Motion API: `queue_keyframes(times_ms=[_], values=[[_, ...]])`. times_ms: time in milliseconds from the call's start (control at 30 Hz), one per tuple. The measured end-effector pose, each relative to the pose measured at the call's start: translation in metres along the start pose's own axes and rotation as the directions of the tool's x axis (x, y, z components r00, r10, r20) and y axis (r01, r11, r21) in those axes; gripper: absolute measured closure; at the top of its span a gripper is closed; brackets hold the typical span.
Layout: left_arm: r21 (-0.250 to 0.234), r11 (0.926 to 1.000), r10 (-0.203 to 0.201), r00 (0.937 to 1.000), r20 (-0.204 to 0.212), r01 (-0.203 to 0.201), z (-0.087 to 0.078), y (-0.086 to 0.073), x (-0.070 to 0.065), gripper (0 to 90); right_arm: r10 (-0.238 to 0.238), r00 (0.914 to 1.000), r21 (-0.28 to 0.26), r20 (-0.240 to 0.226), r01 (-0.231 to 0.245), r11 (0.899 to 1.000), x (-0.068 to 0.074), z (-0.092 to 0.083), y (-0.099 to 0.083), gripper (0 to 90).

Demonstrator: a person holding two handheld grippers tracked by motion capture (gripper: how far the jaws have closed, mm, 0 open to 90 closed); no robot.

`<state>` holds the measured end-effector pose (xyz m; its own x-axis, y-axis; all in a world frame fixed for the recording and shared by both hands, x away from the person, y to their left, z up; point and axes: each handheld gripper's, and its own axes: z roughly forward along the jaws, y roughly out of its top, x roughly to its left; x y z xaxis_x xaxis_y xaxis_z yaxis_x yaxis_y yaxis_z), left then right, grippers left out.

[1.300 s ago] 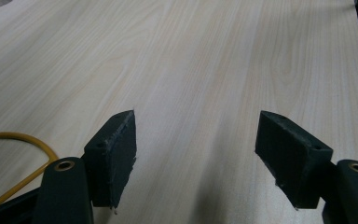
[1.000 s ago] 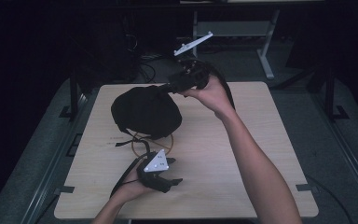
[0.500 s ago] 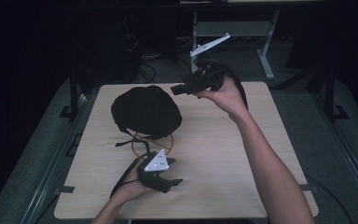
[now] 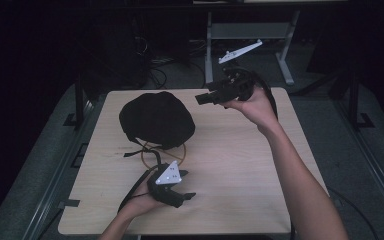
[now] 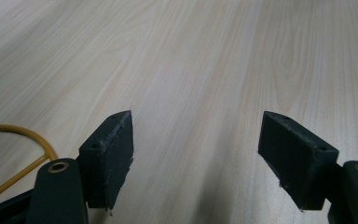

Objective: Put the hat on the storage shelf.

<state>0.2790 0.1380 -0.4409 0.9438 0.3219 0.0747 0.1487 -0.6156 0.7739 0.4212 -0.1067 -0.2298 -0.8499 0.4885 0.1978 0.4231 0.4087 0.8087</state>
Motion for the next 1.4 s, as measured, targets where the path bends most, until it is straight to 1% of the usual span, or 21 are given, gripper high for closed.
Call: queue_keyframes(times_ms=[33, 133, 167, 267, 300, 533, 567, 633, 733, 867, 900, 1000, 1033, 1100, 1167, 1400], values=[[0.005, 1.0000, 0.000, 1.0000, 0.002, 0.000, -0.001, 0.000, 0.000, 26.2, 0.004, 1.0000, 0.005, 0.006, -0.004, 1.000, -0.001, -0.002, -0.003, 26.0], [-0.006, 1.0000, -0.004, 1.0000, 0.000, 0.004, 0.000, 0.000, 0.000, 26.2, -0.001, 1.0000, -0.002, 0.004, 0.001, 1.000, -0.003, -0.004, -0.007, 25.9], [-0.004, 1.0000, -0.005, 1.0000, 0.002, 0.005, 0.000, 0.000, 0.000, 26.2, 0.007, 0.9999, 0.001, 0.008, -0.007, 1.000, -0.004, -0.006, -0.009, 25.2], [0.003, 1.0000, -0.003, 1.0000, 0.004, 0.003, 0.000, 0.000, 0.001, 26.2, 0.010, 0.9999, -0.002, 0.013, -0.010, 1.000, -0.006, -0.009, -0.013, 24.1], [0.001, 1.0000, -0.006, 1.0000, 0.005, 0.006, 0.000, 0.000, 0.000, 26.2, 0.020, 0.9996, 0.003, 0.022, -0.020, 1.000, -0.008, -0.011, -0.016, 23.2], [0.012, 0.9999, 0.004, 1.0000, 0.004, -0.004, 0.001, -0.001, -0.001, 26.0, 0.043, 0.9987, 0.001, 0.029, -0.043, 0.999, -0.013, -0.015, -0.027, 22.6], [0.002, 1.0000, 0.005, 1.0000, -0.002, -0.005, 0.001, -0.001, -0.002, 26.0, 0.049, 0.9982, 0.001, 0.034, -0.049, 0.999, -0.015, -0.017, -0.030, 22.1], [-0.003, 1.0000, 0.007, 1.0000, -0.005, -0.007, 0.000, 0.000, -0.002, 26.0, 0.060, 0.9976, 0.000, 0.034, -0.060, 0.998, -0.016, -0.018, -0.034, 21.5], [-0.002, 1.0000, 0.002, 1.0000, -0.005, -0.002, 0.000, 0.000, -0.001, 25.9, 0.061, 0.9976, 0.005, 0.032, -0.061, 0.998, -0.018, -0.020, -0.039, 21.2], [0.006, 1.0000, -0.001, 1.0000, -0.003, 0.001, 0.000, -0.001, -0.001, 25.9, 0.074, 0.9966, 0.011, 0.036, -0.075, 0.997, -0.020, -0.022, -0.044, 20.3], [0.008, 1.0000, 0.001, 1.0000, -0.001, -0.001, 0.001, -0.001, -0.002, 25.8, 0.080, 0.9958, 0.016, 0.044, -0.080, 0.997, -0.022, -0.023, -0.048, 19.0], [0.014, 0.9999, 0.006, 1.0000, -0.003, -0.006, 0.002, -0.001, -0.002, 25.8, 0.088, 0.9951, 0.015, 0.045, -0.089, 0.996, -0.024, -0.024, -0.052, 18.9], [0.014, 0.9999, 0.004, 1.0000, -0.001, -0.004, 0.002, -0.001, -0.002, 25.8, 0.094, 0.9942, 0.012, 0.051, -0.095, 0.995, -0.026, -0.026, -0.056, 18.5], [0.014, 0.9999, 0.003, 1.0000, -0.002, -0.003, 0.002, -0.001, -0.002, 25.7, 0.101, 0.9936, 0.007, 0.050, -0.102, 0.995, -0.026, -0.026, -0.058, 17.4], [0.014, 0.9999, -0.001, 1.0000, -0.002, 0.001, 0.002, -0.001, -0.002, 25.5, 0.110, 0.9919, 0.008, 0.064, -0.111, 0.994, -0.027, -0.028, -0.063, 15.6], [0.022, 0.9996, -0.017, 0.9999, -0.001, 0.017, 0.002, -0.002, -0.001, 24.9, 0.116, 0.9912, 0.010, 0.063, -0.117, 0.993, -0.029, -0.032, -0.073, 15.6]])
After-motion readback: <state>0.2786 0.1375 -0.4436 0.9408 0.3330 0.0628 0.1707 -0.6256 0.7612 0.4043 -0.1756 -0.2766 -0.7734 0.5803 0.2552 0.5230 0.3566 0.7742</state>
